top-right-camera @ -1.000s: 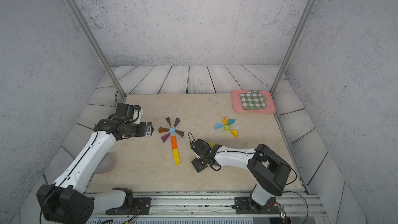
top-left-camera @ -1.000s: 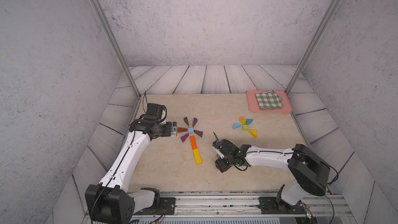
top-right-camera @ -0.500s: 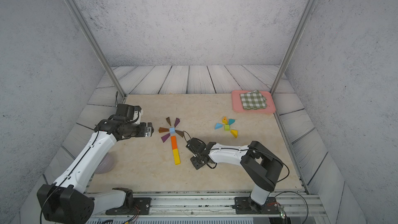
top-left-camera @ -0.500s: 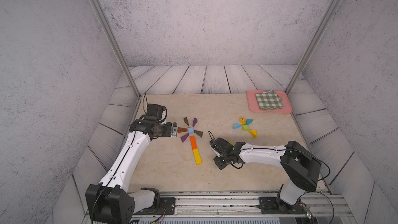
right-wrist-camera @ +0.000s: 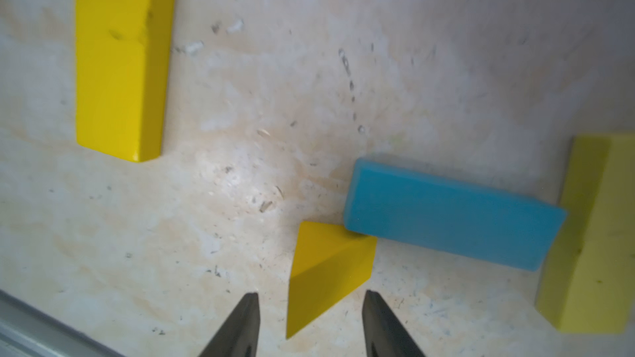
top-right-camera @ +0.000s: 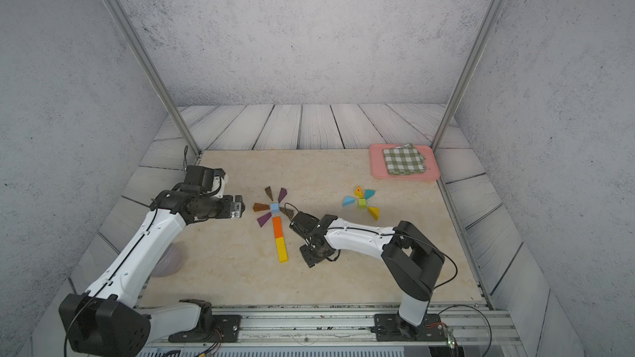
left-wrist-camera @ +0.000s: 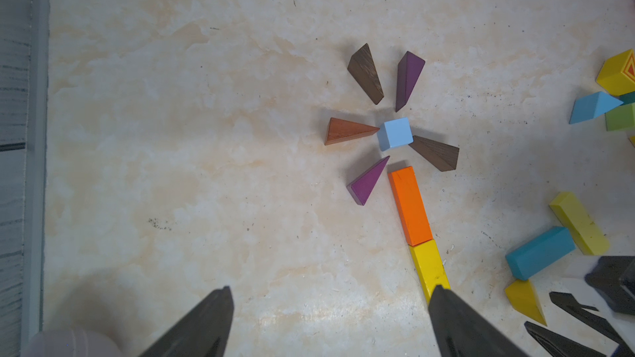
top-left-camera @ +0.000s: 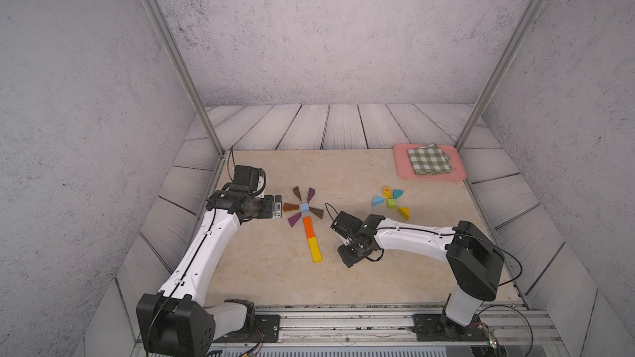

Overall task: Assemble a small pinwheel with building blocks
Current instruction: Pick up the building block from the center of the board.

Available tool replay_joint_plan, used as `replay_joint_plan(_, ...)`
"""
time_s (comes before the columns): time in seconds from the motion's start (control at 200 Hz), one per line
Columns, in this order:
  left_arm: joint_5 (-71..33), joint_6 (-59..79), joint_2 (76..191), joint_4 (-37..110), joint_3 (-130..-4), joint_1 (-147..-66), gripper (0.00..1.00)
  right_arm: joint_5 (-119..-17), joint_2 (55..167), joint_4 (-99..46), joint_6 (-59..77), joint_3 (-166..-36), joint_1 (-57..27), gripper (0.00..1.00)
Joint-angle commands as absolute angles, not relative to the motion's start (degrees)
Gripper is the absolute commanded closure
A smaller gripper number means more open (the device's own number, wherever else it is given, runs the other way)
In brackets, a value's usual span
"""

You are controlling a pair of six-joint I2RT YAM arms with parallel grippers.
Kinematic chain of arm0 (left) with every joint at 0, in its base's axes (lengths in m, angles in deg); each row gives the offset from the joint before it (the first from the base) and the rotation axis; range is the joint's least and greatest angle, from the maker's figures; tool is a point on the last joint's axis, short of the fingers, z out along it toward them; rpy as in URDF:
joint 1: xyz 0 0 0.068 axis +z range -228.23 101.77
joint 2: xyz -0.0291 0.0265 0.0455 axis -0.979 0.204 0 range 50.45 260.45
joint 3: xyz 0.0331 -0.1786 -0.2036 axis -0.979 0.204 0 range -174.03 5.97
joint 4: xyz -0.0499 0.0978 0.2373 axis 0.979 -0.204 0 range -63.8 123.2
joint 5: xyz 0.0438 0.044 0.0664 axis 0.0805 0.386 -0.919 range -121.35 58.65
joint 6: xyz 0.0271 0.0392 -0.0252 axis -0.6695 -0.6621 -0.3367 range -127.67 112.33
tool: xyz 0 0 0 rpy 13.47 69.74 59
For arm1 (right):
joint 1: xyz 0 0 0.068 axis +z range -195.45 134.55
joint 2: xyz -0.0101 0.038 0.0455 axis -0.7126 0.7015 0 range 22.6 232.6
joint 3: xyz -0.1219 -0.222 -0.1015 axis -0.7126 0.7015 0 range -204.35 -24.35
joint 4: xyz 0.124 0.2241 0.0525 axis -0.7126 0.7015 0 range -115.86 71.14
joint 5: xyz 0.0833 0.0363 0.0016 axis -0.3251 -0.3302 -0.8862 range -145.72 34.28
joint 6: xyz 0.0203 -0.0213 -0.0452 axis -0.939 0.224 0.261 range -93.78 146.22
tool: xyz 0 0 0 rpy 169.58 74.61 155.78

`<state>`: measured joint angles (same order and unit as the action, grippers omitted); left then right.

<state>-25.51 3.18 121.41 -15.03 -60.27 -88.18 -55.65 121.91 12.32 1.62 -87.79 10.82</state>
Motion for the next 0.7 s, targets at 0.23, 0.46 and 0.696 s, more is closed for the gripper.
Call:
replay_joint_plan(0.23, -25.7, 2.5, 121.2, -15.4, -59.4, -87.5, 0.04, -48.8, 122.7, 1.8, 1.9, -84.0, 10.9, 0.54)
replay_joint_plan(0.46, -25.8, 2.3, 121.4, -15.4, -59.4, -87.4, 0.04, -50.6, 125.4, -1.2, 3.2, -82.6, 11.1, 0.51)
replay_joint_plan(0.696, -26.0, 2.2, 121.6, -15.5, -59.3, -87.3, 0.04, -51.9, 125.0, 0.2, 6.8, -81.7, 11.6, 0.46)
